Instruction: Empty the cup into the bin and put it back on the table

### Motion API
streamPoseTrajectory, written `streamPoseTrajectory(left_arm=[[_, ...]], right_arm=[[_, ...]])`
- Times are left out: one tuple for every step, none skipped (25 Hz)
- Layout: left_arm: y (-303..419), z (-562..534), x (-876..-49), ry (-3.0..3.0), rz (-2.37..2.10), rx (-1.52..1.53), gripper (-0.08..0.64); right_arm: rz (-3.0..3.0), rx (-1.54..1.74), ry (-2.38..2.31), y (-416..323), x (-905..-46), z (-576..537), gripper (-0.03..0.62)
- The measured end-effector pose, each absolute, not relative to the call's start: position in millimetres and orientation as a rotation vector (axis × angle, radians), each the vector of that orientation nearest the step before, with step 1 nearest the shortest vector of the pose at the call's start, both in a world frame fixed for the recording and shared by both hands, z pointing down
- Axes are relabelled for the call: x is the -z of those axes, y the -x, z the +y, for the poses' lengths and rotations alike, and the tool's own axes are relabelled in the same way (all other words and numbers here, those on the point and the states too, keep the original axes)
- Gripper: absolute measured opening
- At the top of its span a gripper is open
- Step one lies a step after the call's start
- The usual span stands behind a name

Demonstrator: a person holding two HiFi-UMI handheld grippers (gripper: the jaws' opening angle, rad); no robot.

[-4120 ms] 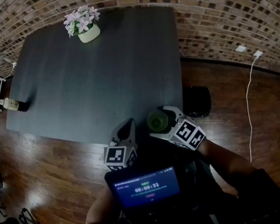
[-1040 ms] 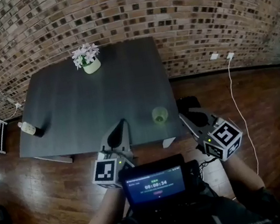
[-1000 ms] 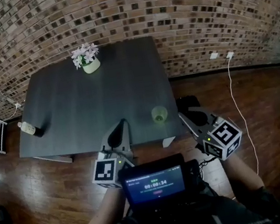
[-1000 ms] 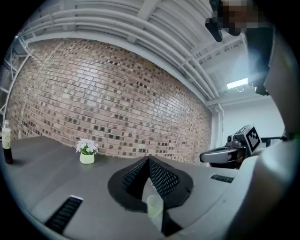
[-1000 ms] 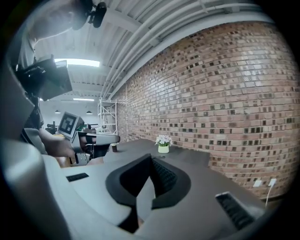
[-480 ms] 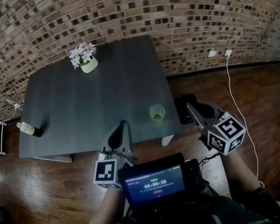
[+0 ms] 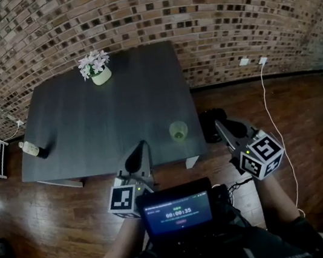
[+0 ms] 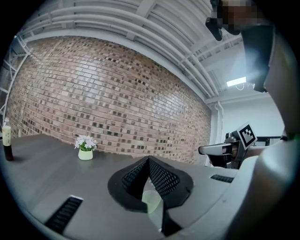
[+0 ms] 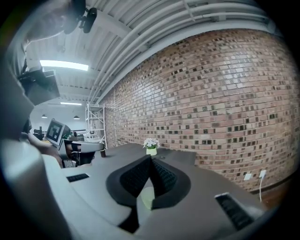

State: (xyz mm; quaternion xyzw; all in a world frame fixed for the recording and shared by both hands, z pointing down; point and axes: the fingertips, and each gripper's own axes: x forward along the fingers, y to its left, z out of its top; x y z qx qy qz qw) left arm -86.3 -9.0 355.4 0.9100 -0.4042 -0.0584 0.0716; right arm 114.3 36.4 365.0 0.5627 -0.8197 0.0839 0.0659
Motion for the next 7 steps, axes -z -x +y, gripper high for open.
streamPoseTrajectory(left_arm=[[84, -8, -354, -2.737, -1.214, 0.173, 0.000], [82, -7, -353, -2.738, -1.215, 0.169, 0.000], [80, -7, -352, -2.736, -1.216, 0.164, 0.000], [78, -6, -351, -2.733, -1.218, 0.160, 0.000], [76, -6, -350, -2.730, -1.220, 0.157, 0.000], [74, -6, -349, -2.728, -1.222, 0.154, 0.000], [72, -6, -348, -2.725, -1.224, 0.152, 0.000]], right_arm=[[-2.479, -0.258, -1.694, -115, -364, 37, 0.002], [-2.484, -0.264, -1.690, -117, -363, 37, 0.002], [-2.487, -0.269, -1.686, -118, -362, 38, 0.002], [-2.490, -0.274, -1.683, -120, -361, 38, 0.002], [-2.493, -0.276, -1.680, -122, -359, 38, 0.002], [-2.496, -0.278, -1.677, -124, -358, 38, 0.002], [-2.499, -0.278, -1.674, -125, -357, 38, 0.002]])
